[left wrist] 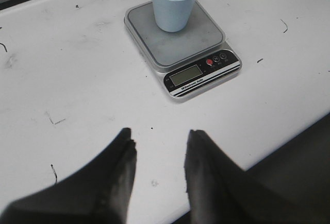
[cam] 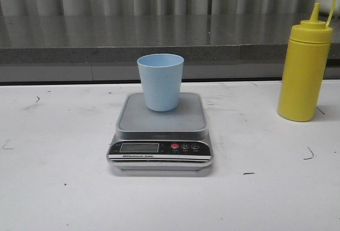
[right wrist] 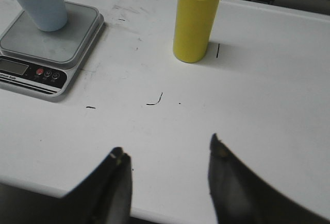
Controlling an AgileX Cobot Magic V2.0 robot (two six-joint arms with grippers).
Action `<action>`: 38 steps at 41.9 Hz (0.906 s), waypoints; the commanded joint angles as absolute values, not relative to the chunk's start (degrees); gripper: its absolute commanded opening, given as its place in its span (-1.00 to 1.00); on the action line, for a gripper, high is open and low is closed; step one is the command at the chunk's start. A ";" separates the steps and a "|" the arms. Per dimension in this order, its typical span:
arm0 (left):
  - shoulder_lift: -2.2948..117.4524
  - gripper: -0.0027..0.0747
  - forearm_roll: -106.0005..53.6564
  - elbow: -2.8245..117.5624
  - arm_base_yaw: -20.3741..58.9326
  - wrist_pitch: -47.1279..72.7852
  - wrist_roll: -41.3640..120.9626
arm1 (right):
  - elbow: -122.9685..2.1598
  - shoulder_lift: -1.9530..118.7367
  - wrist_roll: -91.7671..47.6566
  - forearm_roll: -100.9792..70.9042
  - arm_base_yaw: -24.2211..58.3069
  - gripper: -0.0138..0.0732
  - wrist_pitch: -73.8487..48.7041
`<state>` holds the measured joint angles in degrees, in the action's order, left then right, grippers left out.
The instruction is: Pour seasoning into cup on scale with both arms
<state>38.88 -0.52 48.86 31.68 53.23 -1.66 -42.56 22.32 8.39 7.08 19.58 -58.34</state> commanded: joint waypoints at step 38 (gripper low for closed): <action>32.25 -0.98 0.00 47.88 25.56 45.70 -1.82 | -44.31 22.76 8.59 8.11 19.54 -0.83 -55.29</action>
